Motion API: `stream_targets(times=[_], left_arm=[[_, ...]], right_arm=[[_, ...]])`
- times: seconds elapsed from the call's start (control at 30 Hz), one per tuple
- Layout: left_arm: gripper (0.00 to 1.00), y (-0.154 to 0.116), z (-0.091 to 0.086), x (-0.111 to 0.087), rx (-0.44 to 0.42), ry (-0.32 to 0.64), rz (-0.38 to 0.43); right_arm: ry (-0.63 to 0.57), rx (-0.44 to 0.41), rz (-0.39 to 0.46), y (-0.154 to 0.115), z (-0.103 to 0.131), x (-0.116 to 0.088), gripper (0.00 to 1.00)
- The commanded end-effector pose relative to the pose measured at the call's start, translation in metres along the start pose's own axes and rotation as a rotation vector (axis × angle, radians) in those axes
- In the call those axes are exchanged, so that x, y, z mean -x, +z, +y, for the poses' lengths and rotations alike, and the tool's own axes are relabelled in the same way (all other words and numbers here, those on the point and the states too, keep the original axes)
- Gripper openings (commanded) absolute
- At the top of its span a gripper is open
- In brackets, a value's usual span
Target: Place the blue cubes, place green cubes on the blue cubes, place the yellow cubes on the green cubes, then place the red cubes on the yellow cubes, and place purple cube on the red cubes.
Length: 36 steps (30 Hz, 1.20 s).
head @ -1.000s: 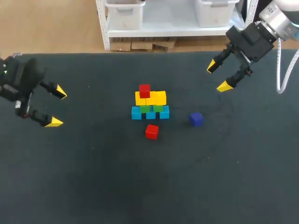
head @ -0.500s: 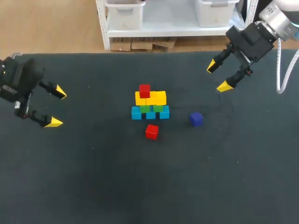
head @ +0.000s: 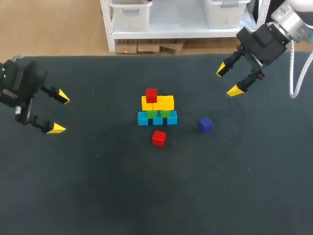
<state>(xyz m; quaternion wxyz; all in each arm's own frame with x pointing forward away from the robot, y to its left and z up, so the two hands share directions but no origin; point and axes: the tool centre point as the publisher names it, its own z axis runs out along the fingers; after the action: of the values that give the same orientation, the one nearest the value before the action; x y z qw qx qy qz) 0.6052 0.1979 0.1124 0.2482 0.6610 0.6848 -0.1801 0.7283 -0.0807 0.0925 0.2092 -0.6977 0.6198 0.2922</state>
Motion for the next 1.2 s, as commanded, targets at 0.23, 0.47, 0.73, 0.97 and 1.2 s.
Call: stream_targets(times=[0.23,0.47,0.73,0.97,1.2], left_arm=[[1.0,0.0,-0.001,-0.001,0.003,0.003,-0.005],[1.0,0.0,-0.001,-0.001,0.003,0.003,-0.005],[1.0,0.0,-0.001,-0.001,0.003,0.003,-0.005],[1.0,0.0,-0.001,-0.001,0.003,0.003,-0.005],[1.0,0.0,-0.001,-0.001,0.003,0.003,-0.005]], right_arm=[[-0.009,-0.066,-0.016,0.015,0.002,0.01,1.0],[-0.002,-0.199,-0.057,0.031,0.021,0.03,1.0],[0.077,-0.315,-0.092,0.056,0.058,0.047,1.0],[0.153,-0.361,-0.092,0.093,0.086,0.053,1.0],[0.196,-0.389,-0.105,0.118,0.102,0.06,1.0]])
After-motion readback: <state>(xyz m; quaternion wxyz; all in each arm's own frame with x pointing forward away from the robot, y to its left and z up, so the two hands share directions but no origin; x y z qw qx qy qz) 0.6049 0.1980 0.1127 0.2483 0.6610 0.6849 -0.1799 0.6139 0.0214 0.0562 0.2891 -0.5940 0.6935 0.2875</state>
